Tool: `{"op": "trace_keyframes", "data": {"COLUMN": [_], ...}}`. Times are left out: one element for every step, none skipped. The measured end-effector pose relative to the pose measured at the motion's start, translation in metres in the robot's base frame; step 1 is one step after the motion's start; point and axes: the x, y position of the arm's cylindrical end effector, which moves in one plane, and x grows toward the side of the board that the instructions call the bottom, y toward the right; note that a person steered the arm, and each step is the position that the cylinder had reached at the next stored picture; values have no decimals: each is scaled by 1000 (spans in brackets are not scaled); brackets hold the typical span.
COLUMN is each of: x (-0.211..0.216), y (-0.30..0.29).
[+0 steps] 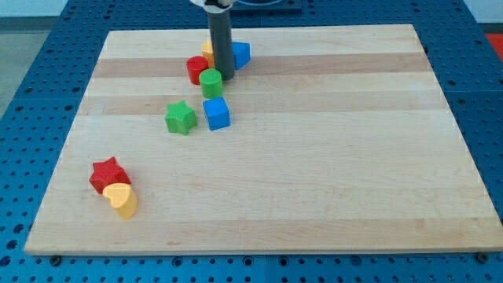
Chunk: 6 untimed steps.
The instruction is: Push the red circle towards red star
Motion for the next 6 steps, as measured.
{"op": "trace_keyframes", "data": {"x": [0,-1,-1,-7,-14,-19], "y": [-4,-30,-37,-51,-54,-54]}}
